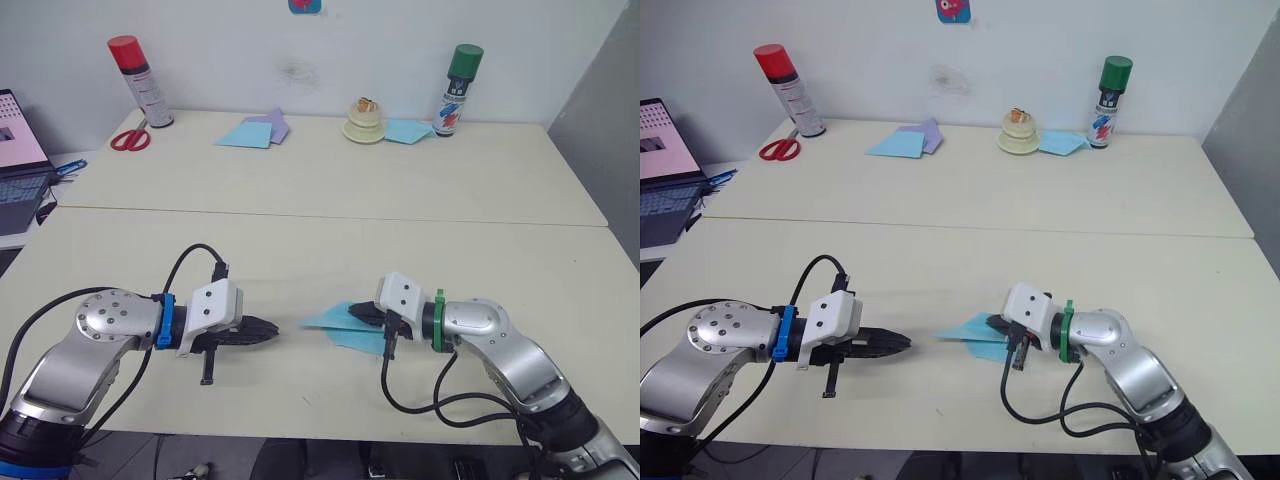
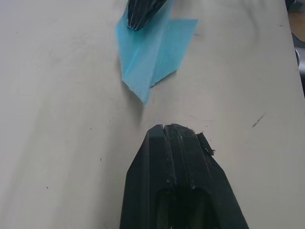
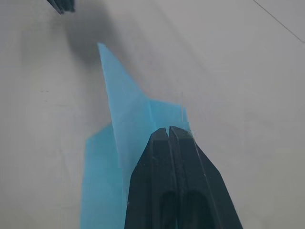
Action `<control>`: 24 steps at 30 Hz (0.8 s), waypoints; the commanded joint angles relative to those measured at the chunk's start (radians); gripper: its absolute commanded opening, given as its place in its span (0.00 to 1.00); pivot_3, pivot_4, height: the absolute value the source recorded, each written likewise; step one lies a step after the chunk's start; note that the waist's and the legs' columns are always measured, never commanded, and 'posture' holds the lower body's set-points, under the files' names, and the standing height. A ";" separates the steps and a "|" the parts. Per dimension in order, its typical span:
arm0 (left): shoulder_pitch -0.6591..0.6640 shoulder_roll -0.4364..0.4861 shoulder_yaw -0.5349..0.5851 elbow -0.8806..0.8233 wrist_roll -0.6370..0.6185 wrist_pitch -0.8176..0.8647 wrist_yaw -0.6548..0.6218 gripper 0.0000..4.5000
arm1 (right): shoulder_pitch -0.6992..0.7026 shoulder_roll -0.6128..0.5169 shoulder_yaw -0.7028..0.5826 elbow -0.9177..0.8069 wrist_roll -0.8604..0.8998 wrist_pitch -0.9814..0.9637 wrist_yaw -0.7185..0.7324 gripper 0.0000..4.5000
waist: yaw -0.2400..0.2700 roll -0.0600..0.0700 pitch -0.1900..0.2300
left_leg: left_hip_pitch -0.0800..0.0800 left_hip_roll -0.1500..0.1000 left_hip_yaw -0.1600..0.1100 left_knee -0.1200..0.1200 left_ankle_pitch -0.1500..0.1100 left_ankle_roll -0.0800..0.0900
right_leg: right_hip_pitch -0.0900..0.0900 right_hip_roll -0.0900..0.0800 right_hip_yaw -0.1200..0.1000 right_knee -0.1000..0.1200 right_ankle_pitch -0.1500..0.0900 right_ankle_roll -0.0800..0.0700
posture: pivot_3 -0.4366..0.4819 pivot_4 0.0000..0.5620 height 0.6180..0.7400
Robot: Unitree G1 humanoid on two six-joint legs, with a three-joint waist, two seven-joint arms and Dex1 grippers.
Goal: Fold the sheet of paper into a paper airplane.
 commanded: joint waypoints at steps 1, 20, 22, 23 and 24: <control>-0.012 -0.004 0.012 -0.029 -0.007 -0.009 0.006 0.00 | -0.038 0.022 -0.016 0.008 0.003 -0.031 -0.002 0.01 | 0.000 0.000 0.000 | 0.000 0.000 0.000 0.000 0.000 0.000 | 0.000 0.000 0.000 0.000 0.000 0.000 | 0.48 0.27 0.91; -0.008 0.062 0.122 -0.168 -0.173 0.134 -0.021 0.00 | -0.114 -0.110 -0.060 -0.054 0.125 0.034 0.168 0.71 | -0.003 0.000 0.000 | 0.001 0.001 -0.001 0.001 0.000 0.000 | 0.000 0.001 -0.001 0.002 0.000 0.000 | 0.48 0.27 0.91; -0.021 0.068 0.130 -0.181 -0.185 0.153 -0.012 0.00 | -0.119 -0.098 -0.034 -0.004 0.094 -0.002 0.164 0.71 | -0.002 0.000 0.000 | 0.001 0.001 -0.001 0.001 0.000 0.000 | 0.001 0.001 -0.001 0.002 0.000 0.000 | 0.48 0.27 0.91; -0.023 0.068 0.130 -0.183 -0.186 0.157 -0.007 0.00 | -0.121 -0.089 -0.024 0.017 0.083 -0.014 0.162 0.71 | -0.001 0.000 0.000 | 0.001 0.000 -0.001 0.001 0.000 0.000 | 0.001 0.001 0.000 0.002 0.000 0.000 | 0.48 0.27 0.91; -0.025 0.068 0.130 -0.184 -0.185 0.160 -0.003 0.00 | -0.122 -0.079 -0.014 0.042 0.071 -0.028 0.160 0.71 | -0.001 0.000 0.000 | 0.001 0.000 -0.001 0.001 0.000 0.000 | 0.001 0.001 -0.001 0.002 0.000 0.000 | 0.48 0.27 0.91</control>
